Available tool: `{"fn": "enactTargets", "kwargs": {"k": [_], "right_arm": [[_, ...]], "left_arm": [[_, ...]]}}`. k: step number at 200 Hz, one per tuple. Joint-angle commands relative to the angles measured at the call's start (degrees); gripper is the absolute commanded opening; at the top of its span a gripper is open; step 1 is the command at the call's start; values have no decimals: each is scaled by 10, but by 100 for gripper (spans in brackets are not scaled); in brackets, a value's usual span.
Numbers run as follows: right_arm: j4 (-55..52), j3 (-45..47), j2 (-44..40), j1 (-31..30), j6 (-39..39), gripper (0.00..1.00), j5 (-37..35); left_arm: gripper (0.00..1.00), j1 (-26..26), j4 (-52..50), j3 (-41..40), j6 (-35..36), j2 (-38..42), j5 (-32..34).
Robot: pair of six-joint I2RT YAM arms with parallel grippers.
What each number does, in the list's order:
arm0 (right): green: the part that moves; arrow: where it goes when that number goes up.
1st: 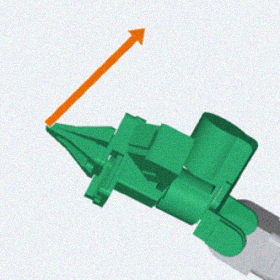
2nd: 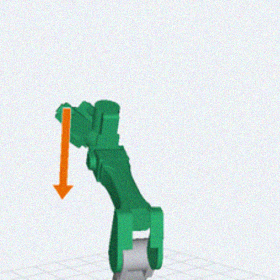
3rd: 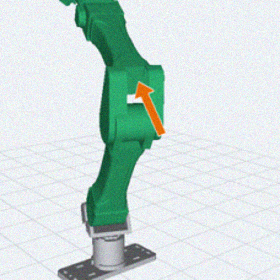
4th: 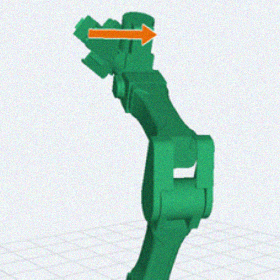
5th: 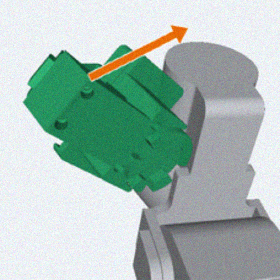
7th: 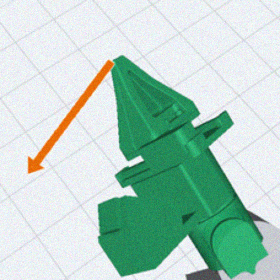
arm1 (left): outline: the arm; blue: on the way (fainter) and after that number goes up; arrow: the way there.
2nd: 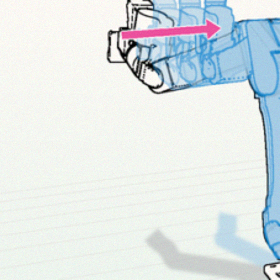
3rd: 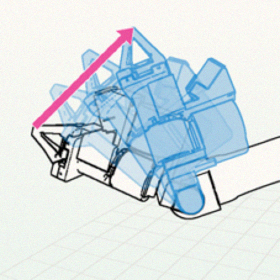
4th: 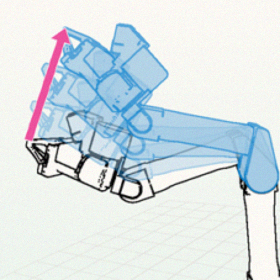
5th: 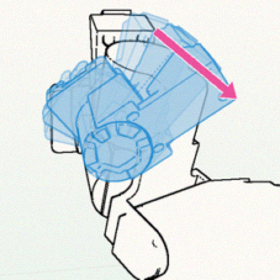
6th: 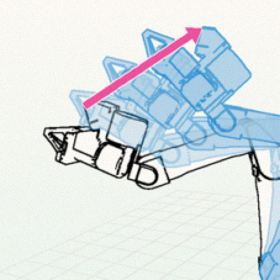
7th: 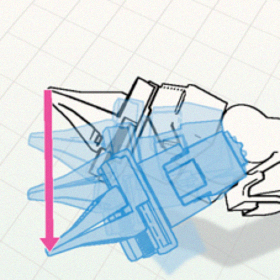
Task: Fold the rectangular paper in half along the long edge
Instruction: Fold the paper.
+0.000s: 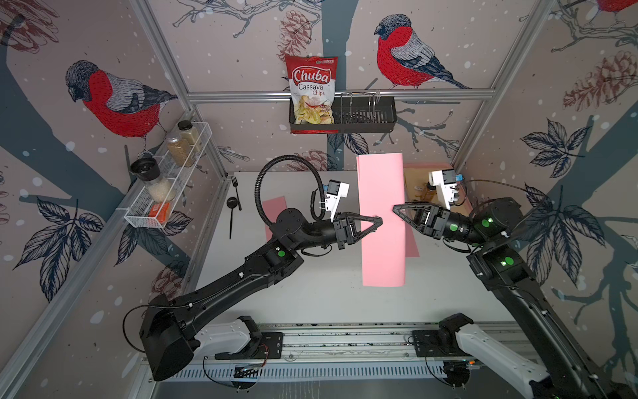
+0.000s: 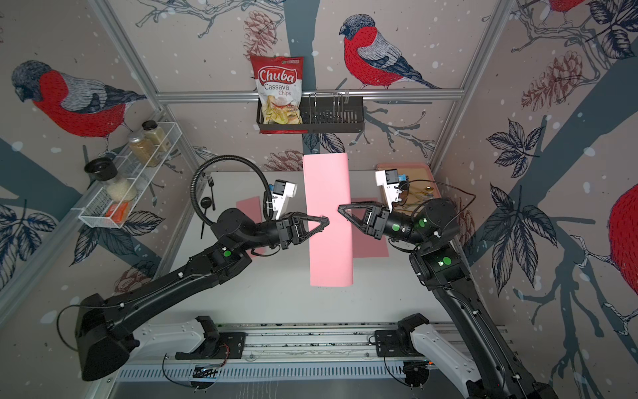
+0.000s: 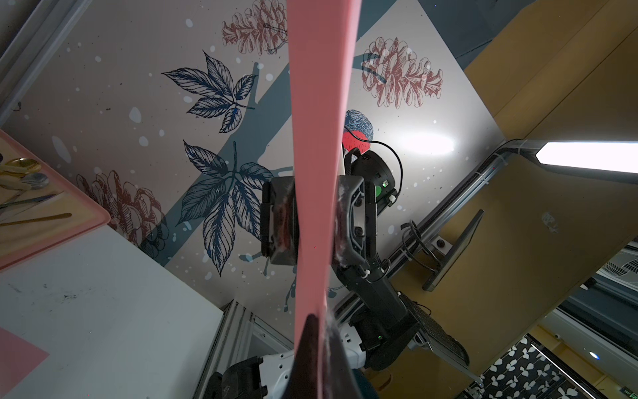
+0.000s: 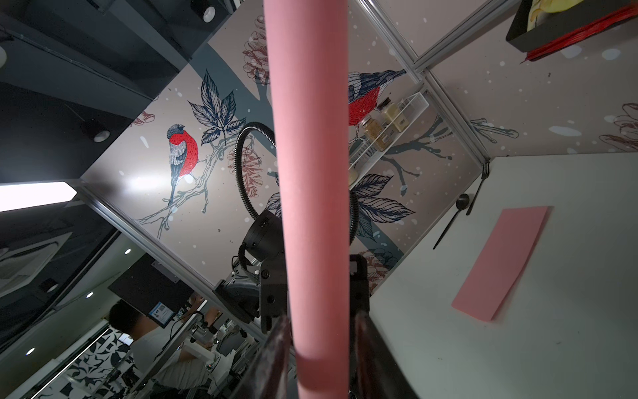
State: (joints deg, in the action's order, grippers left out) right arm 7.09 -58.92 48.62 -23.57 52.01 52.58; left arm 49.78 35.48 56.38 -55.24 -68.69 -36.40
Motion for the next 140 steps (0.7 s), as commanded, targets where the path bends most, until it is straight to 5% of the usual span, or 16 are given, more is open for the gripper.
{"fn": "enactTargets", "kwargs": {"k": [1,44,140], "right_arm": [[35,1,-2,0,15,29,12],[-1,-6,-2,0,-9,24,4],[-52,-15,1,-3,-43,22,-13]], "left_arm": [[1,2,39,4,2,0,-9],[20,2,38,5,1,-4,-8],[20,2,33,5,5,0,-5]]}}
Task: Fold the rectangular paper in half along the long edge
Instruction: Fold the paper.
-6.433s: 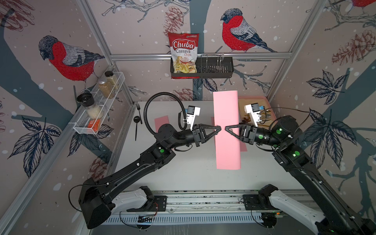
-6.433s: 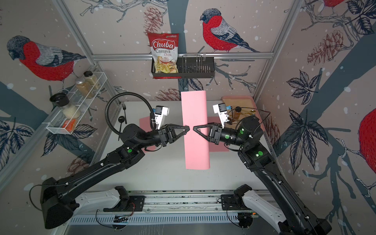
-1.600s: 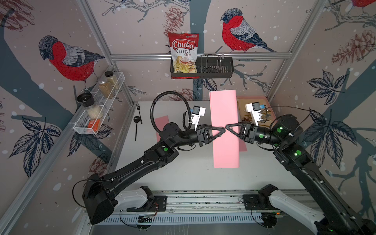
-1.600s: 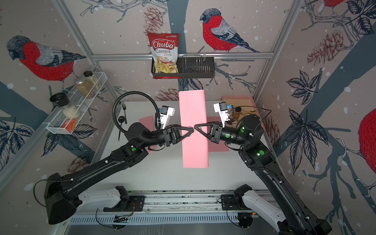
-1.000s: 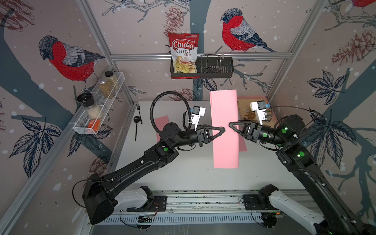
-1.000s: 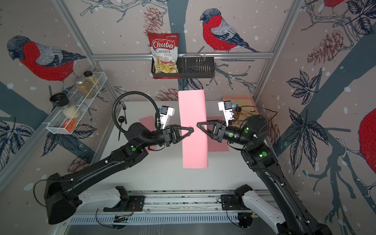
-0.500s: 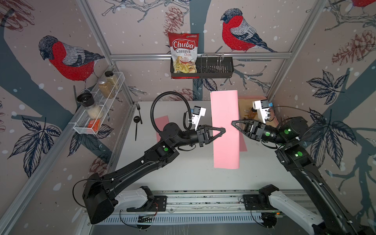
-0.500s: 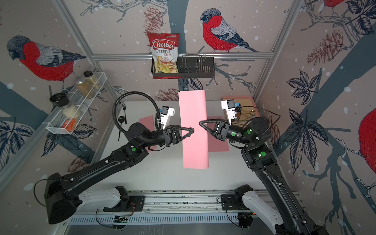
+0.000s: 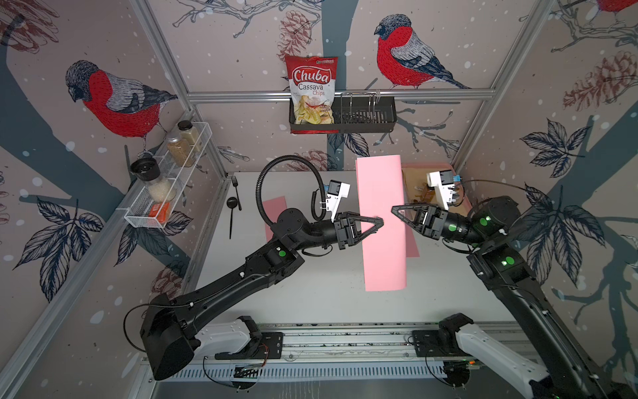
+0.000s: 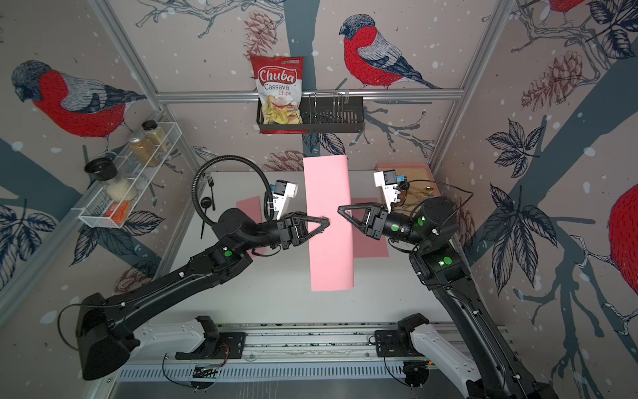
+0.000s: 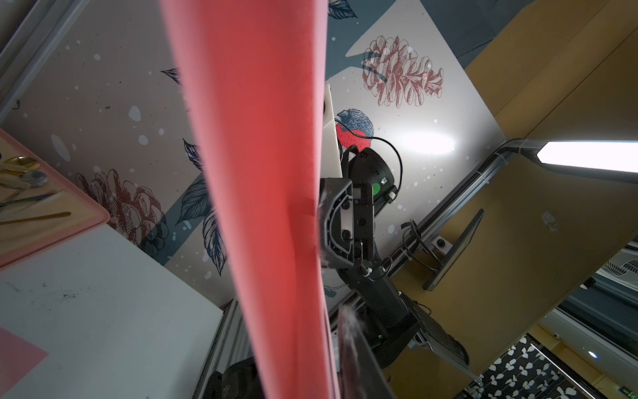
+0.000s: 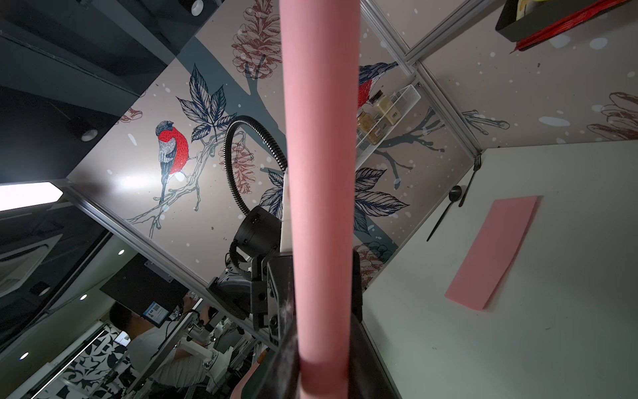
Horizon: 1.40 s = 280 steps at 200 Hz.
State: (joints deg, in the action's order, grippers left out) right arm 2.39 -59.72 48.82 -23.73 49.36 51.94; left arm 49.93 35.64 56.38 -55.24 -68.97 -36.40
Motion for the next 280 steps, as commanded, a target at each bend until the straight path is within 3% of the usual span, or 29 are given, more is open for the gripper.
{"fn": "enactTargets", "kwargs": {"k": [1,85,154,220,280], "right_arm": [[-6,-7,-1,-1,-17,22,-7],[-22,-14,0,-1,-27,23,-11],[-26,-16,-1,-1,-30,23,-11],[-37,-16,-6,-2,-38,53,8],[-118,-25,-11,-9,-93,55,21]], "left_arm": [[20,1,31,5,5,3,-5],[5,1,36,5,5,0,-8],[2,1,37,5,4,0,-8],[0,1,50,-3,16,6,-8],[0,2,42,-1,31,9,-4]]}}
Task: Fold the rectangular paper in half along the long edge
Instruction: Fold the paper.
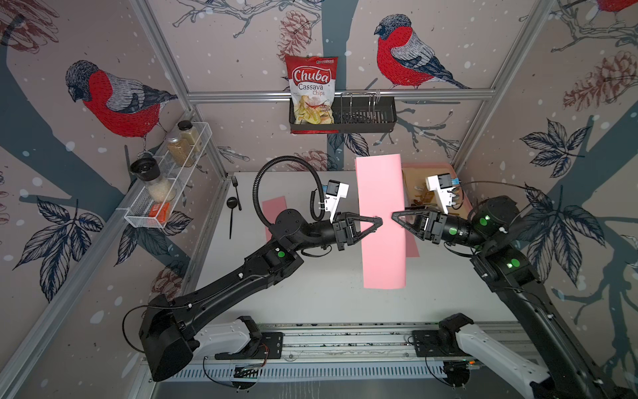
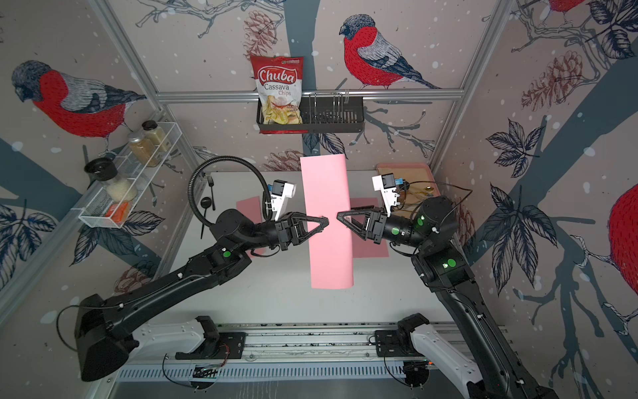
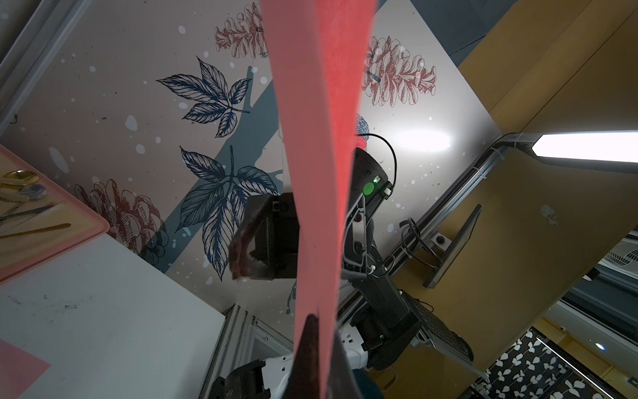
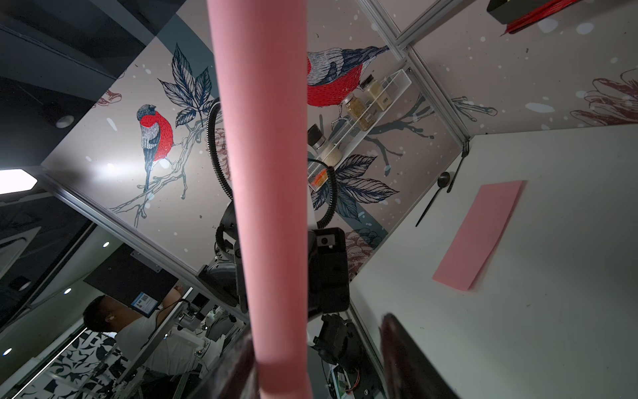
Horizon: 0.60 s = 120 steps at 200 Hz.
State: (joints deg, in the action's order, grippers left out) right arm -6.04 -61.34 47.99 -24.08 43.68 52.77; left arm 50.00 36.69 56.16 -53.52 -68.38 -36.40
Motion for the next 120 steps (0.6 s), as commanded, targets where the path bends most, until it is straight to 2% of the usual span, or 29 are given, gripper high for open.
{"fn": "enactTargets", "kwargs": {"k": [1,27,68,120], "right_arm": [[-36,-9,-2,-6,-37,55,12],[-61,-13,-4,-16,-57,54,0],[-45,-20,0,-26,-50,43,-10],[-24,-23,9,-42,-40,39,-20]], "left_arm": [[0,1,31,1,14,3,-3],[0,1,25,6,17,1,-3],[0,3,25,7,13,-3,-5],[0,6,21,7,14,-6,-7]]}}
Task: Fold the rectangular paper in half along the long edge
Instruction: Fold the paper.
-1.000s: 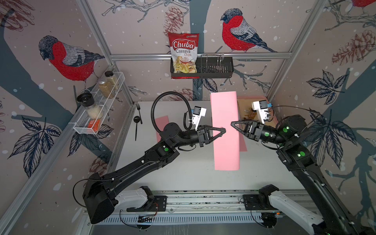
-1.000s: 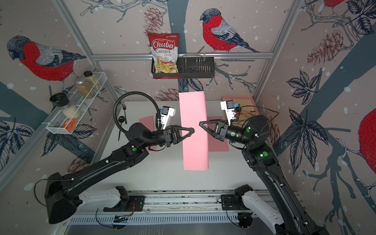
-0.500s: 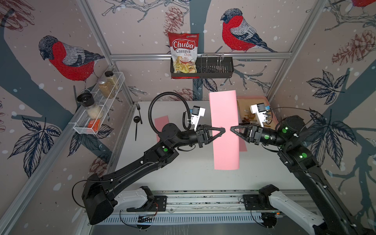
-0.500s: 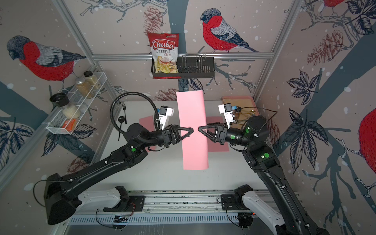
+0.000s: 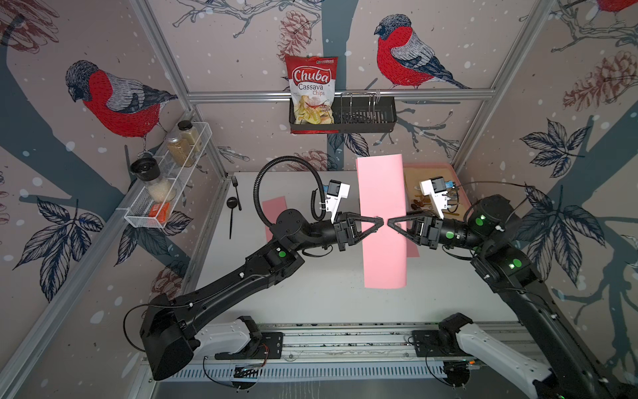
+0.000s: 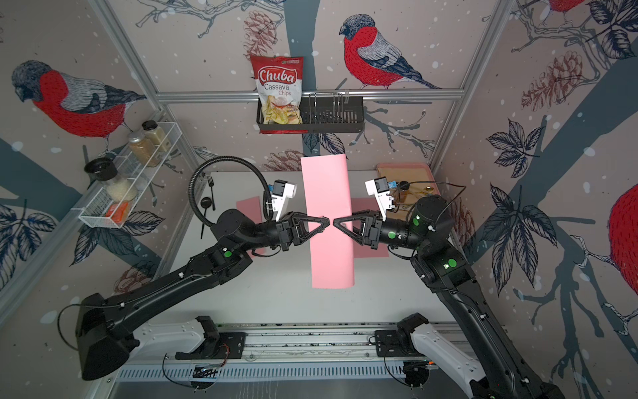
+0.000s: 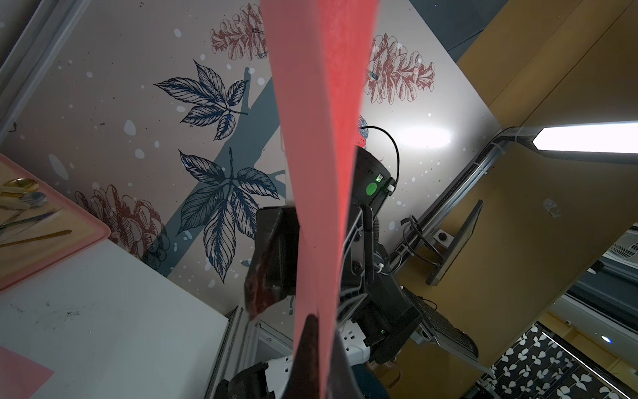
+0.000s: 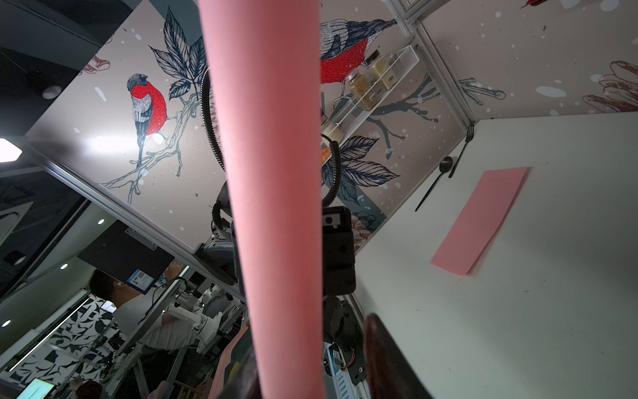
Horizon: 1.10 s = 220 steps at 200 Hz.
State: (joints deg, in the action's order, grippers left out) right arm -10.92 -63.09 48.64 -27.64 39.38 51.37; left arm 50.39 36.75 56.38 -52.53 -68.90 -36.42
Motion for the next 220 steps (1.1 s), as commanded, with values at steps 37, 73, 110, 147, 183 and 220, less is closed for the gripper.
{"fn": "enactTargets", "kwargs": {"k": [37,73,110,147,183,220], "right_arm": [[13,-9,3,-9,-6,23,-13],[-11,-20,-6,-8,-19,0,-24],[-17,-31,-14,-1,-18,10,-15],[-24,-33,-11,1,-23,0,-14],[-67,-55,-8,9,-48,17,-14],[-86,-63,-10,29,-57,21,-9]], "left_arm": [[0,3,14,5,7,-1,-6],[0,3,11,5,9,-1,-5],[0,3,9,4,10,0,-4],[0,3,10,5,9,1,-4],[0,3,1,5,14,7,-2],[0,3,2,5,14,7,-2]]}}
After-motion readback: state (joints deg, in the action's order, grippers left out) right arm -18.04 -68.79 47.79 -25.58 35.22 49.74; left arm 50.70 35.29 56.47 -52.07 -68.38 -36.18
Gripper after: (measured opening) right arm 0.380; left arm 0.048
